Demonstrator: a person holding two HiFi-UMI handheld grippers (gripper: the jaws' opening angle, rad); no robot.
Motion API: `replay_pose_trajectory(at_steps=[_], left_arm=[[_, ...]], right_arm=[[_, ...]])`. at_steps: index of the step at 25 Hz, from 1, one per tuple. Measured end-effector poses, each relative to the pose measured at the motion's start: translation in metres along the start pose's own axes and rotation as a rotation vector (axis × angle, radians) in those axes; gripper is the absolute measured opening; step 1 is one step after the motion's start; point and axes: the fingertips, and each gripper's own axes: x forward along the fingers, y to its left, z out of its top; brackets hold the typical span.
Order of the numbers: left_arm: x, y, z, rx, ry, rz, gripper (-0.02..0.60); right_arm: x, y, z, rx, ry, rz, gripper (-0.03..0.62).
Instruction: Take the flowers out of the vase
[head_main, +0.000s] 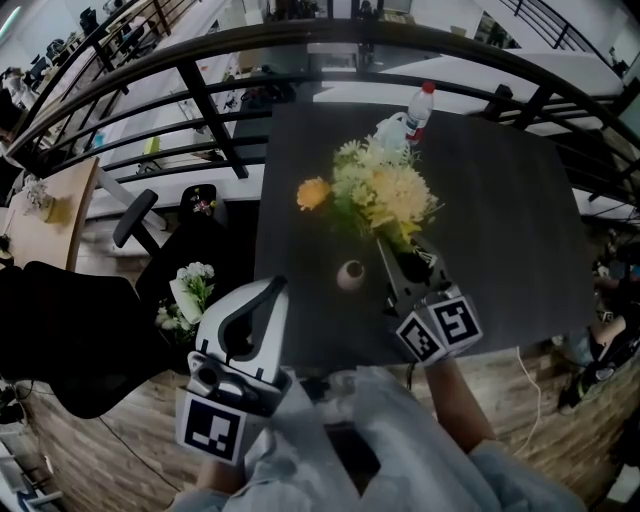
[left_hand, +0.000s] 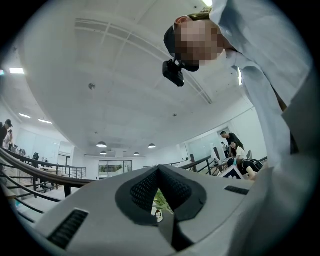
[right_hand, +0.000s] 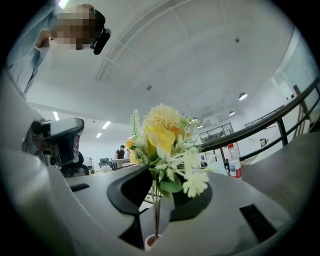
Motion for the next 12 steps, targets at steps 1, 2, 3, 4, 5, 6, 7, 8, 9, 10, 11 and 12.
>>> replay_pose_trajectory(at_steps=[1, 2, 3, 4, 5, 6, 7, 8, 9, 10, 11, 12], left_arm=[[0.000, 0.000, 0.000, 0.001, -0.001, -0.002, 0.000], [0.000, 0.000, 0.000, 0.002, -0.003, -0.004, 0.000], [0.000, -0.001, 0.001, 0.002, -0.005, -0.006, 0.000], [0.001, -0.003, 0.002, 0.002, -0.007, -0.007, 0.000], [0.002, -0.005, 0.004, 0.001, -0.010, -0.009, 0.000], [0.005, -0.008, 0.007, 0.000, -0.012, -0.010, 0.000], [0.006, -0.011, 0.009, -0.002, -0.015, -0.012, 0.000], [0.007, -0.012, 0.010, -0.003, -0.017, -0.014, 0.000], [0.007, -0.012, 0.010, -0.003, -0.018, -0.017, 0.000], [0.006, -0.012, 0.009, -0.003, -0.019, -0.020, 0.000], [0.006, -0.012, 0.009, -0.003, -0.020, -0.024, 0.000], [0.007, -0.015, 0.009, -0.003, -0.021, -0.027, 0.000]], right_arm=[[0.000, 0.001, 0.003, -0.001, -0.010, 0.001, 0.101], [0.000, 0.002, 0.007, -0.001, -0.021, 0.002, 0.100], [-0.001, 0.002, 0.011, -0.002, -0.032, 0.004, 0.100], [-0.002, 0.002, 0.017, -0.004, -0.043, 0.006, 0.098], [-0.004, 0.001, 0.023, -0.007, -0.054, 0.008, 0.098], [-0.006, 0.000, 0.030, -0.010, -0.063, 0.009, 0.097], [-0.009, -0.001, 0.036, -0.012, -0.072, 0.010, 0.095], [-0.010, -0.002, 0.041, -0.016, -0.081, 0.011, 0.095], [-0.010, -0.001, 0.044, -0.020, -0.089, 0.010, 0.095], [-0.010, 0.000, 0.046, -0.026, -0.097, 0.009, 0.095], [-0.011, -0.001, 0.049, -0.031, -0.104, 0.007, 0.095], [-0.014, -0.004, 0.053, -0.036, -0.111, 0.003, 0.095]])
